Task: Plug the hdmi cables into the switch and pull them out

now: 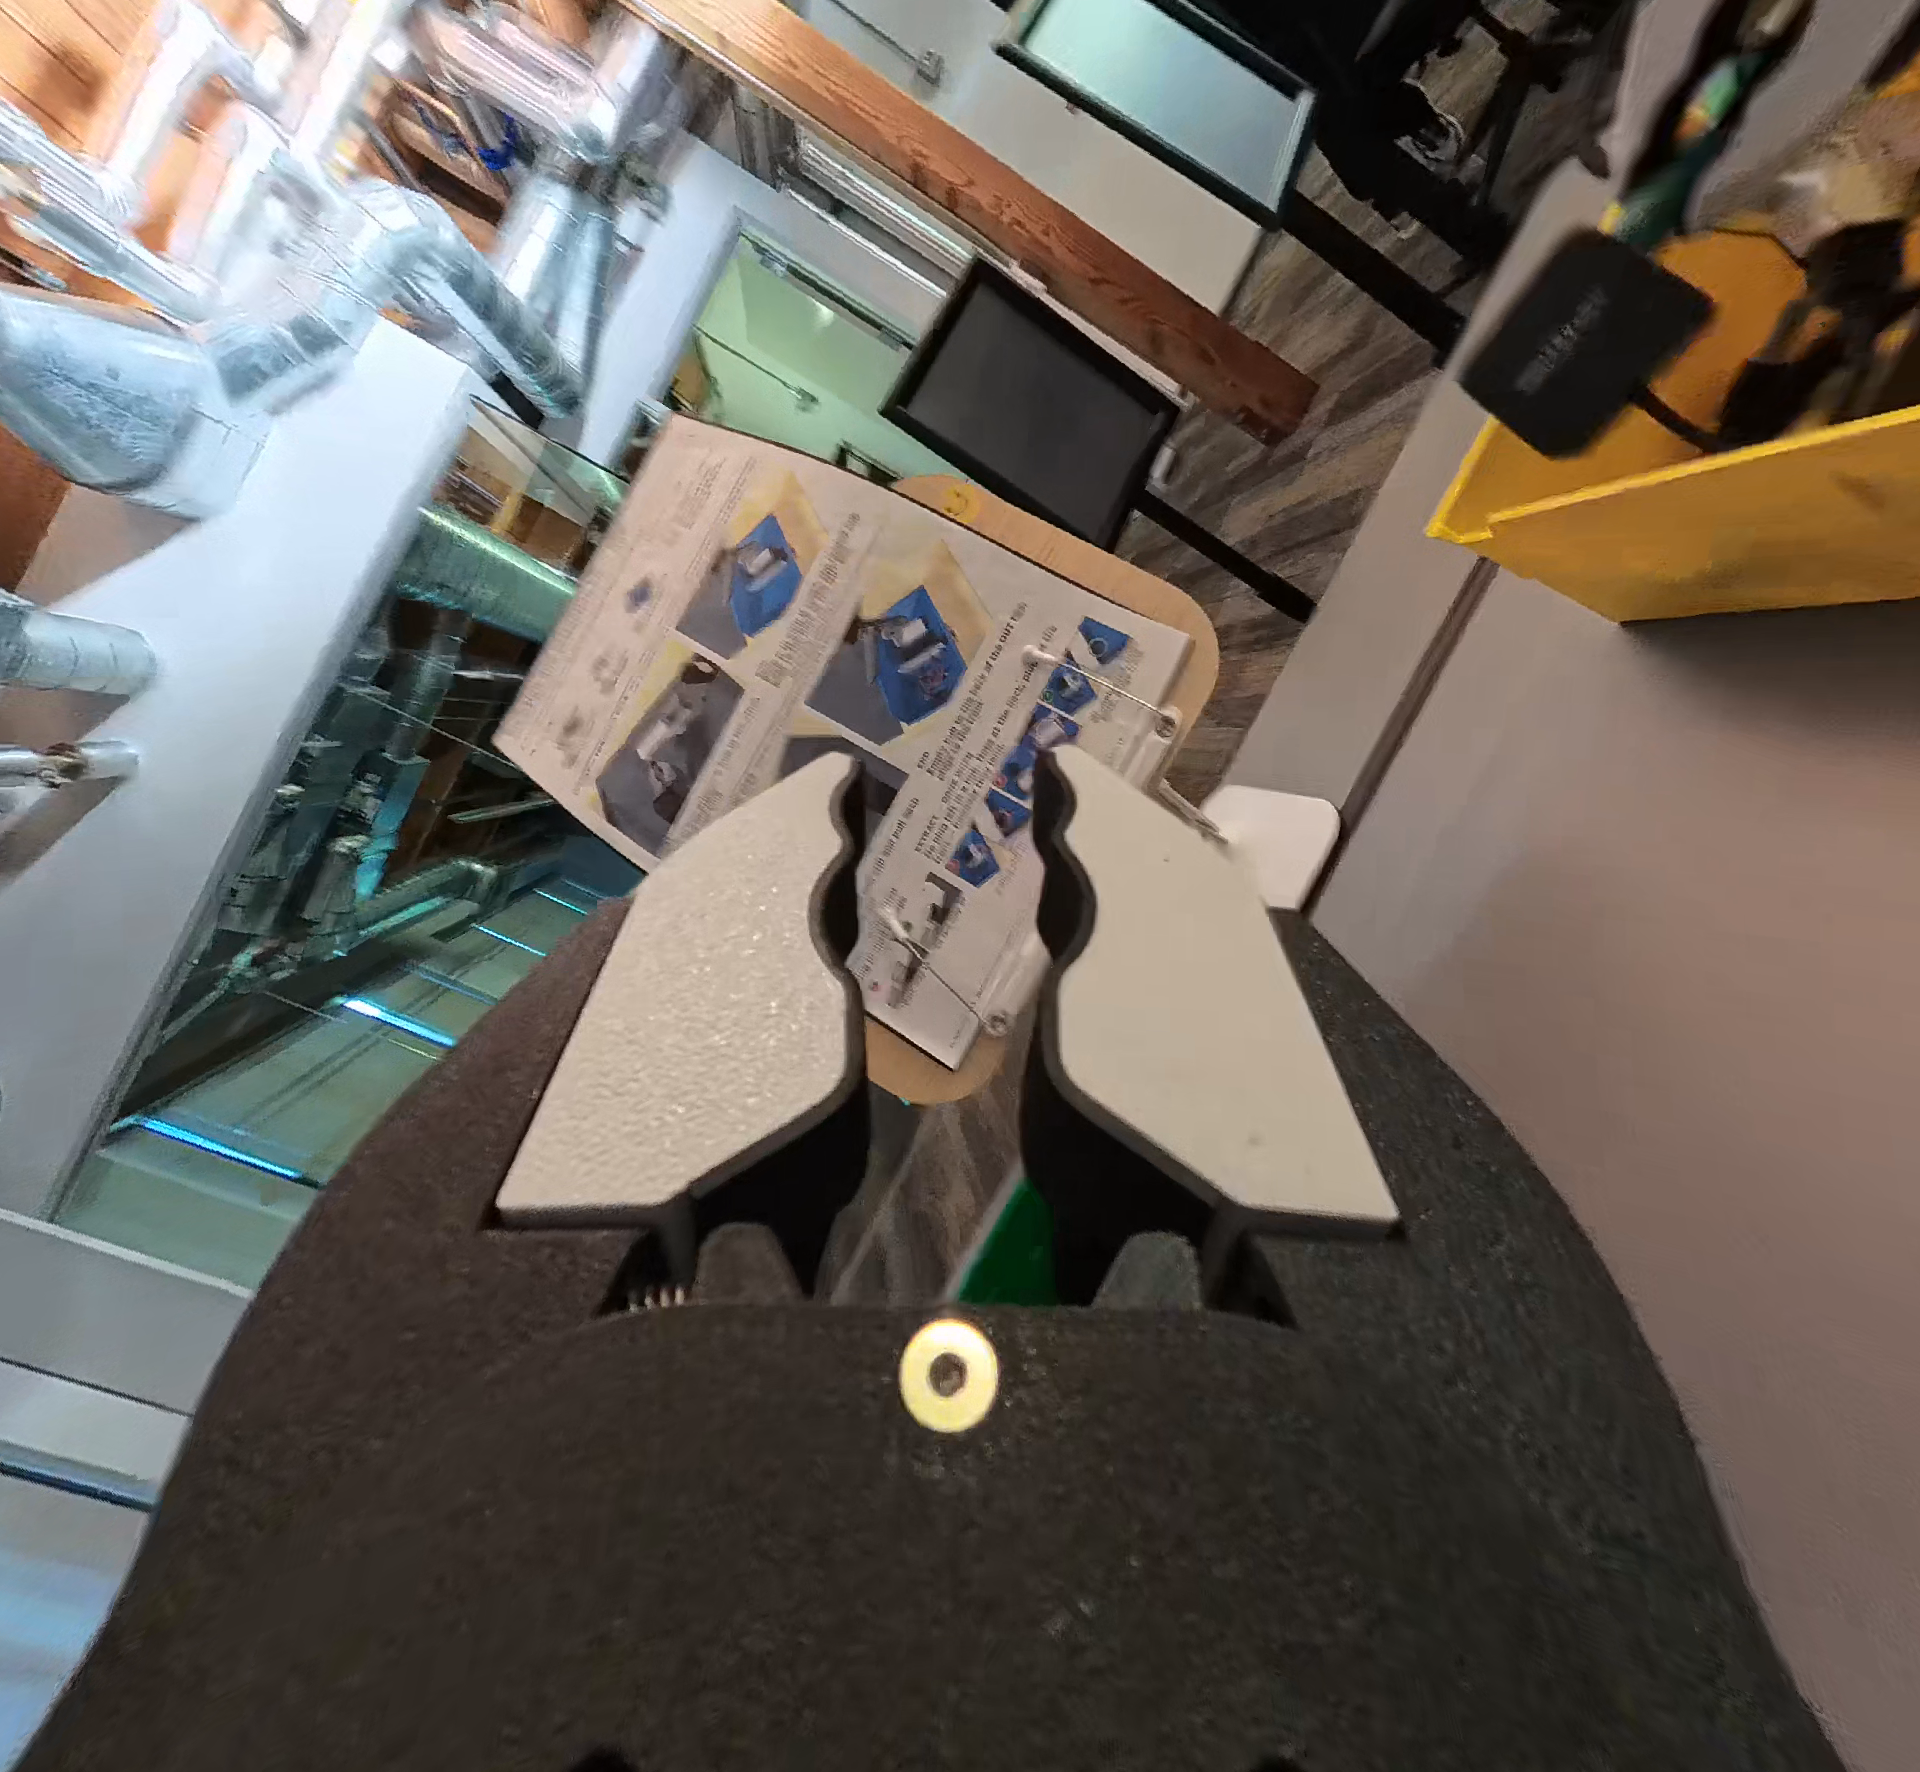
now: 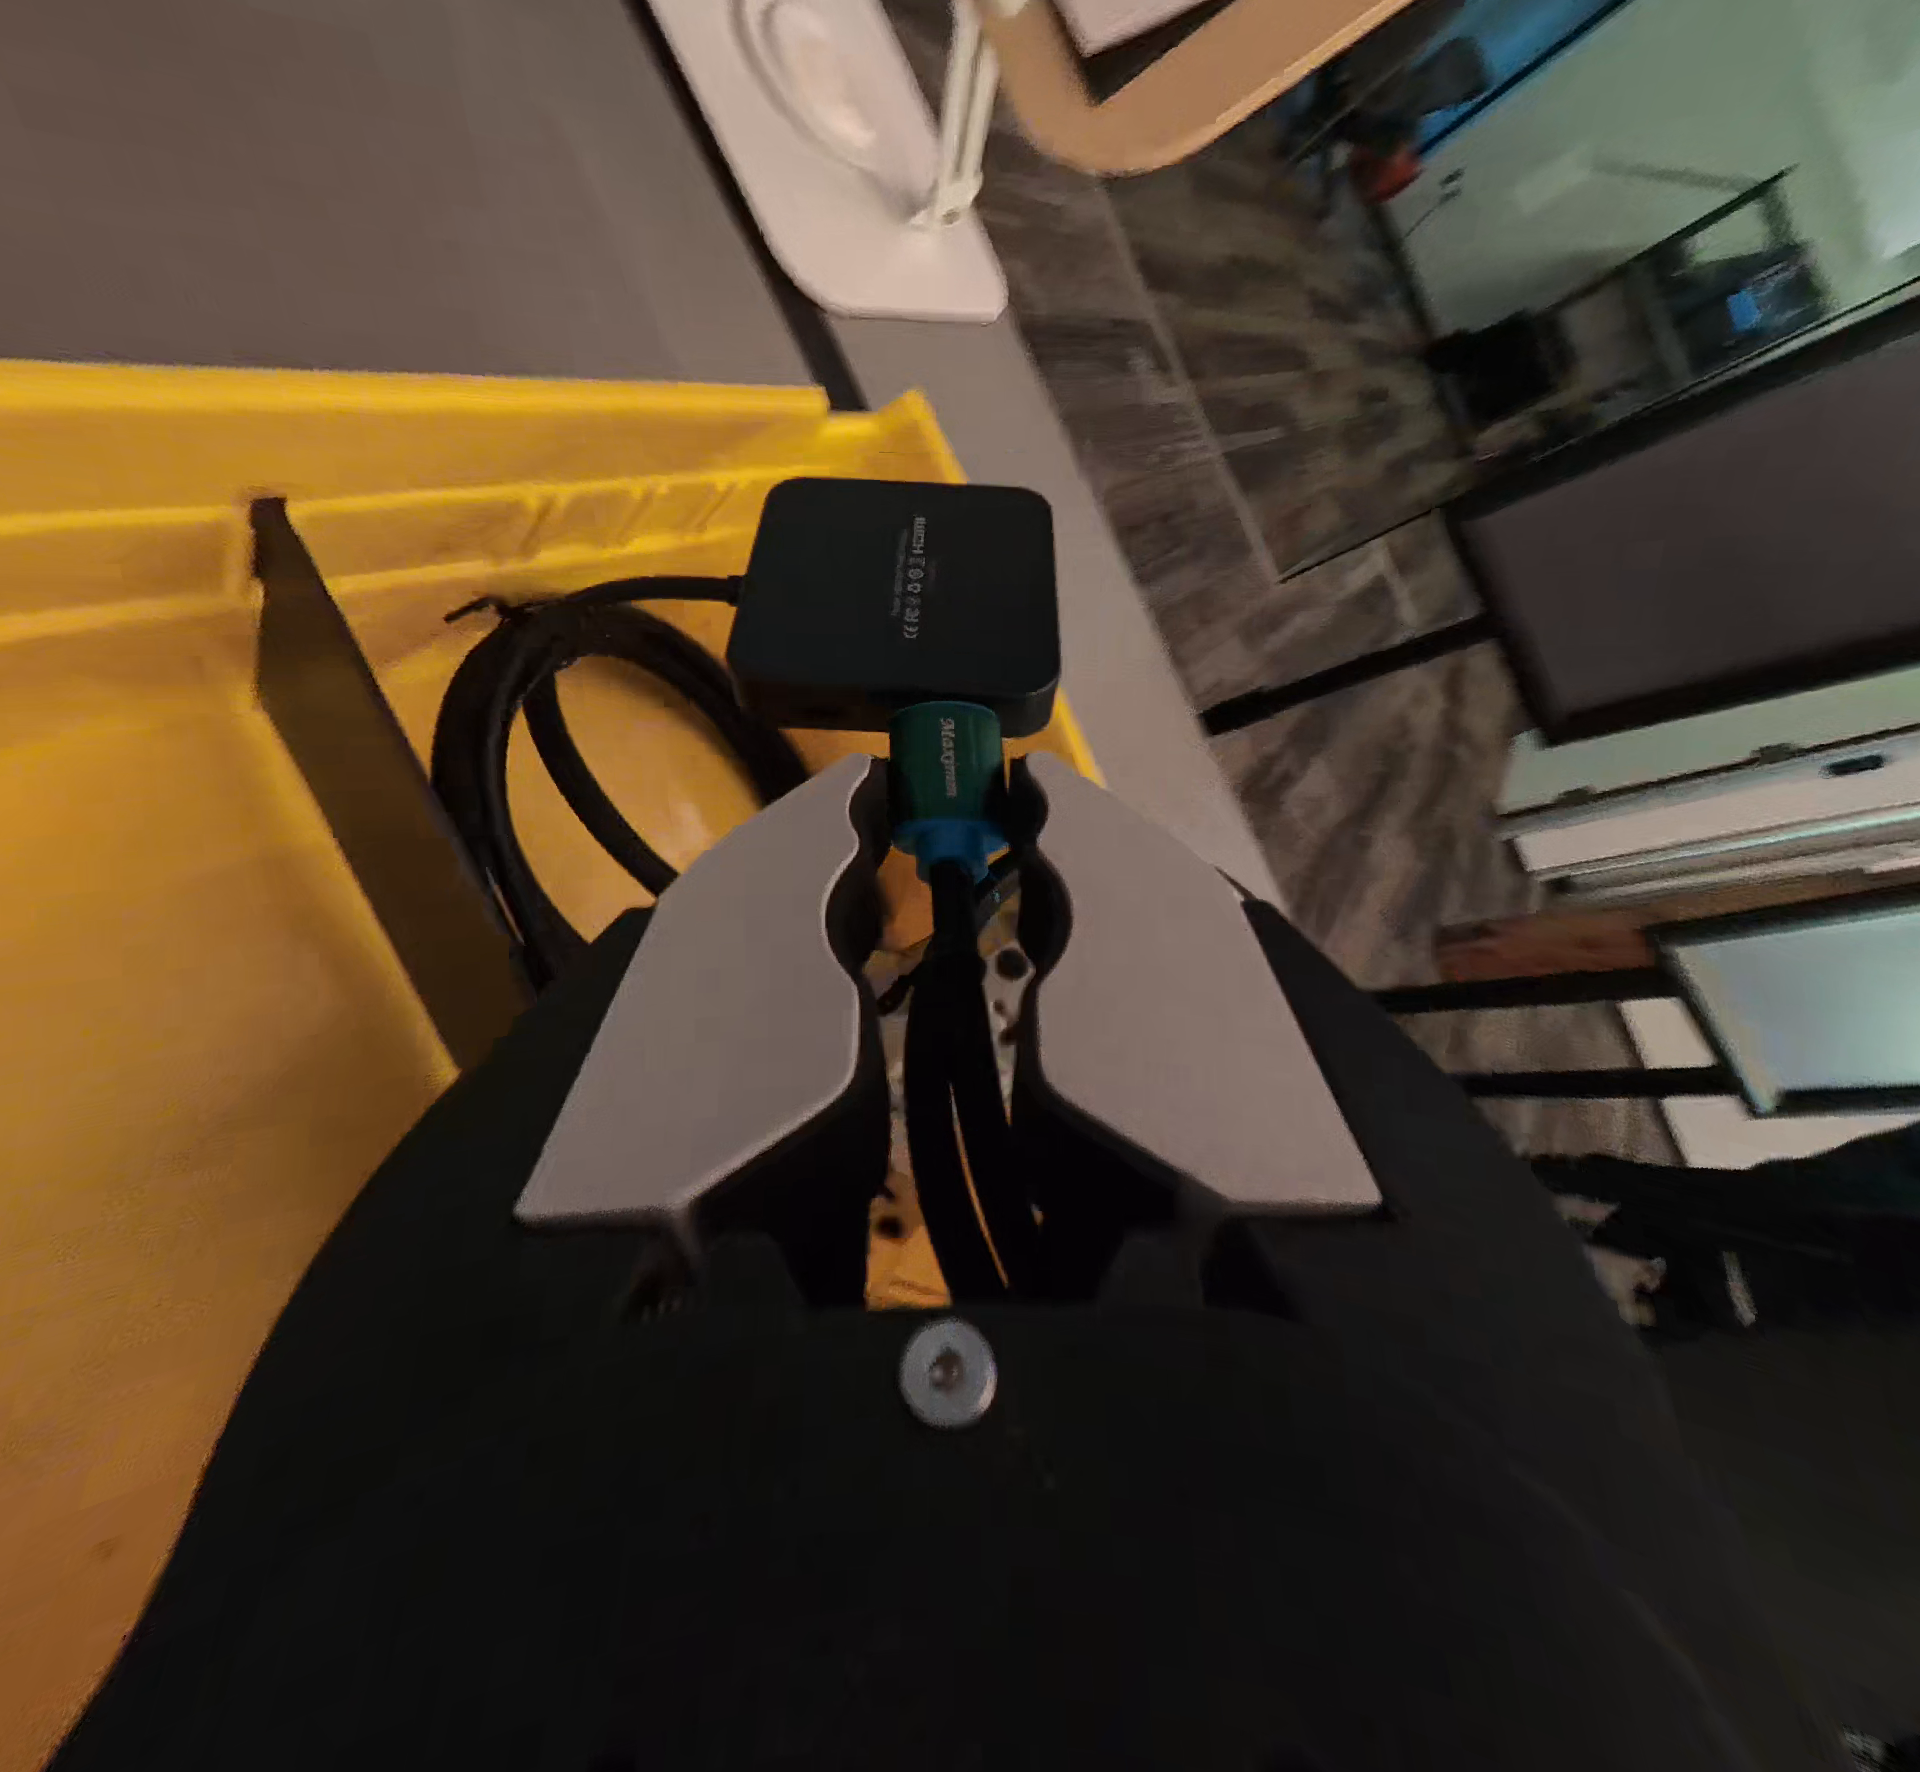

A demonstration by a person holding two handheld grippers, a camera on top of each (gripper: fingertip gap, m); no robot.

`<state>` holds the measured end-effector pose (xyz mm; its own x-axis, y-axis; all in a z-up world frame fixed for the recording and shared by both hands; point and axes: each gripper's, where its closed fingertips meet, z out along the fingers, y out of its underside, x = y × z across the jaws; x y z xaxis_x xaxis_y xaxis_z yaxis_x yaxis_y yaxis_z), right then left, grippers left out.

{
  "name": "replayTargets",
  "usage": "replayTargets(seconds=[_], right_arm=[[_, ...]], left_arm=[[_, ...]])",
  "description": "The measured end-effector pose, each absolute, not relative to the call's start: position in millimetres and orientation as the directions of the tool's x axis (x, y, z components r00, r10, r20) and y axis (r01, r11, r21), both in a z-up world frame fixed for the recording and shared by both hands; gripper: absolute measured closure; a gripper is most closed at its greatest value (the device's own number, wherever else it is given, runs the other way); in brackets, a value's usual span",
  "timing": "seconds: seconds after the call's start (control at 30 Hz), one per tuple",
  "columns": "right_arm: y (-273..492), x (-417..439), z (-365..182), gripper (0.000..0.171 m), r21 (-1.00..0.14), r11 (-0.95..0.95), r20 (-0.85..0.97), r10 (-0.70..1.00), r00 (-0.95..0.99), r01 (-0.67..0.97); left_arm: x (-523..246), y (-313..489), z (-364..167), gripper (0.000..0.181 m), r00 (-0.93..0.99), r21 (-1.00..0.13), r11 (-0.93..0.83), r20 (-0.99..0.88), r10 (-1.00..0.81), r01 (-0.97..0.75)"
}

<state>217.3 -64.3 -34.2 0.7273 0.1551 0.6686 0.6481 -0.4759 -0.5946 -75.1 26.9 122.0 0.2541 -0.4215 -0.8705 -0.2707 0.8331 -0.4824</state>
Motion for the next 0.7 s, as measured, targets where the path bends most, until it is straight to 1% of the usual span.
replayTargets(seconds=[0.07, 0.2, 0.27, 0.33, 0.4, 0.5, 0.6, 0.67, 0.7], right_arm=[[-62.6, 219.9, -57.5, 0.15, -0.57, -0.561, 0.614, 0.196, 0.765, 0.601], [-57.5, 216.7, -86.0, 0.148, -0.59, -0.643, 0.469, 0.219, 0.855, 0.488], [-59.2, 214.7, -91.4, 0.137, -0.604, -0.687, 0.374, 0.202, 0.905, 0.403], [-58.9, 213.9, -87.0, 0.135, -0.639, -0.689, 0.313, 0.171, 0.934, 0.34], [-61.6, 212.6, -74.2, 0.13, -0.684, -0.658, 0.287, 0.154, 0.945, 0.315], [-68.7, 195.2, -34.0, 0.121, -0.826, -0.518, 0.151, 0.175, 0.973, 0.221], [-84.5, 185.2, 43.3, 0.12, -0.973, -0.206, 0.07, 0.173, 0.982, 0.106], [-106.2, 199.2, 89.7, 0.121, -0.999, -0.05, -0.007, 0.06, 0.998, -0.004], [-119.7, 214.5, 100.1, 0.124, -0.997, -0.041, -0.069, -0.052, 0.996, -0.071]], left_arm=[[-77.3, 21.9, 128.6, 0.159, 0.284, -0.475, 0.85, -0.868, -0.408, -0.229], [-78.6, 24.8, 128.7, 0.157, 0.278, -0.506, 0.831, -0.853, -0.442, -0.23], [-78.7, 31.3, 126.8, 0.156, 0.276, -0.513, 0.821, -0.851, -0.447, -0.251], [-78.6, 36.3, 124.2, 0.154, 0.267, -0.521, 0.81, -0.848, -0.457, -0.27], [-79.1, 39.6, 123.4, 0.154, 0.266, -0.524, 0.804, -0.847, -0.46, -0.281], [-81.3, 44.6, 124.0, 0.153, 0.269, -0.525, 0.797, -0.847, -0.458, -0.297], [-88.4, 56.5, 126.6, 0.152, 0.278, -0.532, 0.779, -0.844, -0.459, -0.331], [-99.0, 73.9, 127.7, 0.152, 0.281, -0.547, 0.743, -0.836, -0.471, -0.385], [-107.2, 86.4, 126.5, 0.152, 0.28, -0.564, 0.708, -0.826, -0.489, -0.425]])
